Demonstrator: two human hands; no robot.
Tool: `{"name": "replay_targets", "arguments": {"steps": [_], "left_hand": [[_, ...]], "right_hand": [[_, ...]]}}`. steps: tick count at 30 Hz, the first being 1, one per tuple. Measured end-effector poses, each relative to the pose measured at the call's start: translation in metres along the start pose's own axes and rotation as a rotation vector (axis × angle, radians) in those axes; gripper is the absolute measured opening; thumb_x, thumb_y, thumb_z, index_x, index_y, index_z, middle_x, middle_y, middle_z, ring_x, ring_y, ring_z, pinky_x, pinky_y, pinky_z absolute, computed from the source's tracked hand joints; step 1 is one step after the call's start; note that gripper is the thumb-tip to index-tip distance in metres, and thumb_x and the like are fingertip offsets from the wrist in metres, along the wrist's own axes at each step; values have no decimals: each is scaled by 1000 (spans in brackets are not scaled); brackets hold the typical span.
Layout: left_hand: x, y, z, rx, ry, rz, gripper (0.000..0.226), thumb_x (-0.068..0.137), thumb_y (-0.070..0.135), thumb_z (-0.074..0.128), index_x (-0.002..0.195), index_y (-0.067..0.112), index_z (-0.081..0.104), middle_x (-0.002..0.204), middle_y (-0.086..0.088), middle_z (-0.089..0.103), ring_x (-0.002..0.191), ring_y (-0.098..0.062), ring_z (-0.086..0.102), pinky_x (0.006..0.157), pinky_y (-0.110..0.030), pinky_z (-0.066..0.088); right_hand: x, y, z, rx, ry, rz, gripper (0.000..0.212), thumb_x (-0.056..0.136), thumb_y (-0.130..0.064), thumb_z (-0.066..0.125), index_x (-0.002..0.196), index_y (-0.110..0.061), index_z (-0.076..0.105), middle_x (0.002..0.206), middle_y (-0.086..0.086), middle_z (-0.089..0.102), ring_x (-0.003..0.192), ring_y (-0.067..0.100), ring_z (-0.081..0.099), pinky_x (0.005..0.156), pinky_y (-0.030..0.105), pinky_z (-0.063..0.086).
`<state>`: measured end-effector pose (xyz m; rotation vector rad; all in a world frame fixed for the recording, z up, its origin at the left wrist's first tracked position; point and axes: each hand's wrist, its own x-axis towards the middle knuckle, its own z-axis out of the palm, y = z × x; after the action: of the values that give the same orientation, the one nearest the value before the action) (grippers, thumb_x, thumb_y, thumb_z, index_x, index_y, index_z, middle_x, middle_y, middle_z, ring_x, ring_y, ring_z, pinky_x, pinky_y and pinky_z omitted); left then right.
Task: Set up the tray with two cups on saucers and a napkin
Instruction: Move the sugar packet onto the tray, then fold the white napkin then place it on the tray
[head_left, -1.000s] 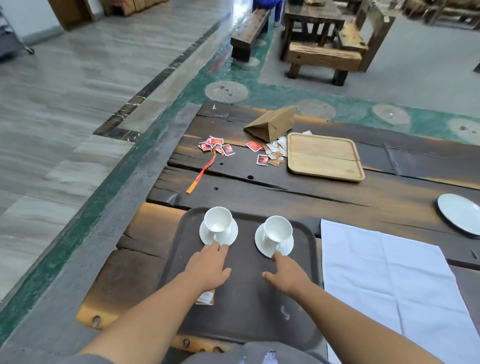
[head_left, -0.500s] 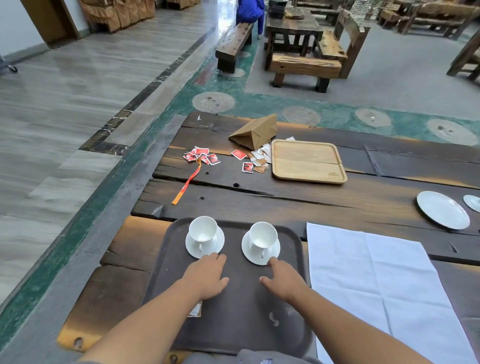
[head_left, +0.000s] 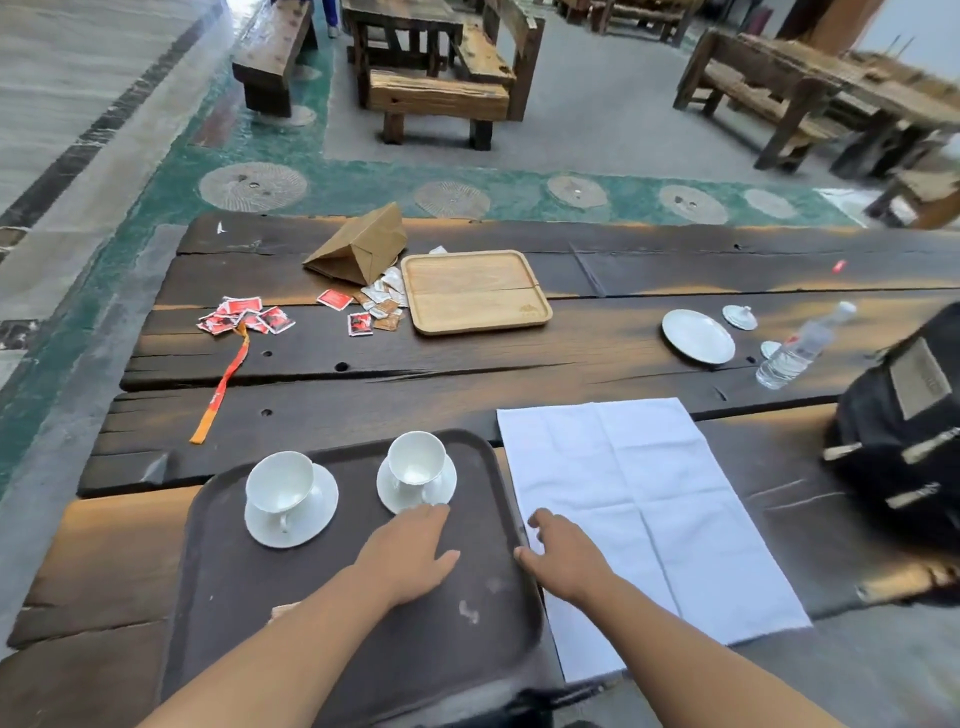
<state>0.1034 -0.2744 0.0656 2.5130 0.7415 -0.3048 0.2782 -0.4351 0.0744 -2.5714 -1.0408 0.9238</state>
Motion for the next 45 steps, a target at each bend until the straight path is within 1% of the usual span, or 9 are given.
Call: {"name": "replay_targets", "arguments": {"steps": [2, 7, 14, 21, 27, 32, 36, 42, 45], "left_hand": [[8, 16, 5, 2, -9, 17, 55, 95, 48, 50, 139, 18, 43, 138, 0, 51, 125, -21, 50, 99, -40, 48], [25, 60, 22, 13, -8, 17, 61, 95, 48, 51, 147, 18, 38, 143, 0, 48, 131, -20, 46, 106, -39, 43], [53, 139, 62, -73, 53, -177, 47, 94, 45, 51, 132, 17, 50, 131, -1, 56, 122, -22, 52, 98, -38, 47], [67, 195, 100, -64, 34, -269, 58, 98, 47, 48, 146, 17, 39, 144, 0, 48, 132, -19, 46, 104, -36, 45], [55, 209, 122, -63, -1, -302, 62, 98, 47, 48, 151, 19, 34, 151, 4, 39, 135, -17, 42, 105, -32, 44], [44, 212, 139, -54, -3, -278, 62, 98, 45, 48, 152, 21, 31, 154, 5, 30, 139, -15, 36, 108, -28, 40], [36, 212, 152, -29, -2, -248, 66, 98, 48, 48, 155, 23, 25, 163, 2, 13, 150, -16, 19, 115, -27, 33], [19, 200, 176, 64, -19, -168, 78, 97, 54, 47, 160, 23, 14, 168, -1, -9, 155, -19, -6, 125, -29, 9], [13, 195, 184, 94, -3, -136, 84, 92, 55, 55, 160, 24, 17, 165, 0, -16, 156, -24, -5, 124, -29, 9]], "right_hand": [[-5, 21, -4, -6, 6, 19, 51, 93, -42, 56, 135, -15, 48, 129, 5, 57, 117, 22, 57, 92, 33, 47], [-3, 76, -21, -3, -7, 22, 52, 97, -42, 55, 141, -16, 44, 135, 5, 54, 121, 21, 54, 97, 33, 46], [19, 168, -55, -3, -45, -47, 51, 97, -42, 56, 139, -17, 44, 135, 4, 54, 121, 21, 56, 95, 32, 46], [28, 254, -88, -58, -88, -120, 52, 96, -42, 57, 140, -19, 44, 134, 4, 53, 120, 21, 57, 95, 34, 48], [20, 309, -95, -150, -113, -191, 51, 97, -43, 56, 141, -20, 44, 132, 0, 49, 118, 18, 53, 94, 29, 46], [8, 332, -93, -190, -120, -254, 54, 95, -41, 56, 143, -21, 43, 145, -2, 38, 129, 17, 43, 100, 24, 42], [0, 353, -95, -235, -81, -278, 63, 92, -44, 58, 147, -23, 38, 156, -1, 27, 143, 18, 32, 112, 28, 36], [-12, 388, -91, -390, -79, -311, 90, 91, -60, 53, 161, -23, 10, 169, -2, -6, 157, 18, -2, 126, 27, 6], [-14, 396, -89, -414, -101, -324, 98, 90, -59, 57, 161, -24, -1, 164, -5, -23, 156, 20, -12, 126, 29, 0]]}}
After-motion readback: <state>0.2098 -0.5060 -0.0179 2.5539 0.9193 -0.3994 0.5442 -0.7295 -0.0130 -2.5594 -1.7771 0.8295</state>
